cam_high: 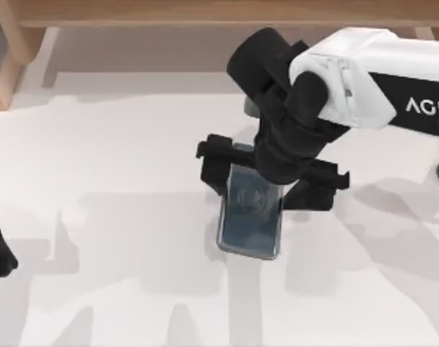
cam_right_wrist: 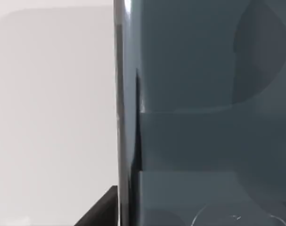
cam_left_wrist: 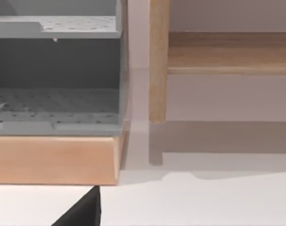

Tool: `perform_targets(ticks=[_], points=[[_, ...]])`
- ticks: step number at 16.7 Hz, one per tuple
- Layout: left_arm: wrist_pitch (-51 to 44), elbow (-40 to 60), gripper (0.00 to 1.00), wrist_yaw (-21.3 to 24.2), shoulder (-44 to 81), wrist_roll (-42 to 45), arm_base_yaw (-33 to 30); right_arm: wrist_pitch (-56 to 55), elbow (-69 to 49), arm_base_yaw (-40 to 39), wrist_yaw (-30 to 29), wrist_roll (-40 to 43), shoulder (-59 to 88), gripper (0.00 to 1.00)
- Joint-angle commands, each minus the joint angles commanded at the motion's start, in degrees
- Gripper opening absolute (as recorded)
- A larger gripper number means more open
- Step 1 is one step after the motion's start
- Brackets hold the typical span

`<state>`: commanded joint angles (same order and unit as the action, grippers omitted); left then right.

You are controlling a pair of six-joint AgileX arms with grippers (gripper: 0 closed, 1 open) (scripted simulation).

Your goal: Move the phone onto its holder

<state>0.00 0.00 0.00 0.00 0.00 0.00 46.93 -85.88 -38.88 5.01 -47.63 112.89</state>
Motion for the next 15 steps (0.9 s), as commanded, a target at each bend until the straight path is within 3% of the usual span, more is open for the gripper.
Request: perform_targets(ticks=[6, 15], points=[[0.0, 0.0, 1.00, 0.0, 0.0, 0.0, 0.0, -9.2, 2.9, 16.6, 17.8, 24.9, -14.4, 0.00], [0.0, 0.0, 1.00, 0.0, 0.0, 0.0, 0.0, -18.8, 11.3, 39.0, 33.5, 49.4, -27.3, 0.00]])
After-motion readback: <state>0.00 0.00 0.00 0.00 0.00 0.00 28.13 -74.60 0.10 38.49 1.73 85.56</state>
